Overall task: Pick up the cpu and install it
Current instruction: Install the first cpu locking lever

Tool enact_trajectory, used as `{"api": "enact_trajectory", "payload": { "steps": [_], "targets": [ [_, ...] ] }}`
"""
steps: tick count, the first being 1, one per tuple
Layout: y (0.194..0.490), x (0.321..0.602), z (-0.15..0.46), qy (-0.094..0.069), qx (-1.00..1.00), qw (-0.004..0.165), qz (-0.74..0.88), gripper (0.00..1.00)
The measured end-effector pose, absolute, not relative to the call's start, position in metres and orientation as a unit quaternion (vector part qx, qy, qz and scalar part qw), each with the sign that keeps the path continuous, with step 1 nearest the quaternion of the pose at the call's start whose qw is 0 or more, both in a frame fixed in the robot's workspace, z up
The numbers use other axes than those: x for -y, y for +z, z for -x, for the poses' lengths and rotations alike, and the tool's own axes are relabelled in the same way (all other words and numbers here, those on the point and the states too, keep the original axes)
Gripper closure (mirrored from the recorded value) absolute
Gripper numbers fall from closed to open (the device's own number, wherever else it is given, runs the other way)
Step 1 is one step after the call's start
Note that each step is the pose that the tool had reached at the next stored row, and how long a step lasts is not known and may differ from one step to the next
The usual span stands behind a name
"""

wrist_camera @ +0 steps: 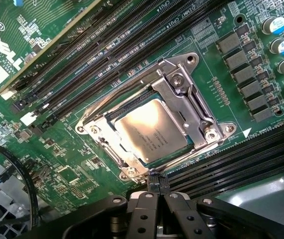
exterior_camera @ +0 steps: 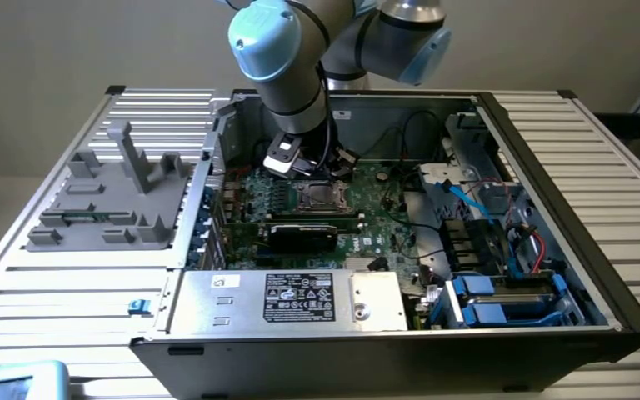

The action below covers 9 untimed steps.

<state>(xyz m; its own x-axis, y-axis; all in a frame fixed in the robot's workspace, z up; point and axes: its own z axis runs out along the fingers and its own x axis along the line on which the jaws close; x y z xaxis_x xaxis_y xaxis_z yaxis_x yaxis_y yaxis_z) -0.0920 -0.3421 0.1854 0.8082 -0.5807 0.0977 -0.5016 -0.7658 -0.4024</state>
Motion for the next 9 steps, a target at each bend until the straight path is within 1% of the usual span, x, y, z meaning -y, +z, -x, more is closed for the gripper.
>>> {"api": "enact_trajectory", "payload": {
  "steps": [4, 9],
  "targets": [
    [0.19, 0.342, 0.092, -0.109, -0.29, 0.182, 0.933, 0.89],
    [0.208, 0.342, 0.092, -0.108, -0.29, 0.182, 0.933, 0.89]
  ]
}}
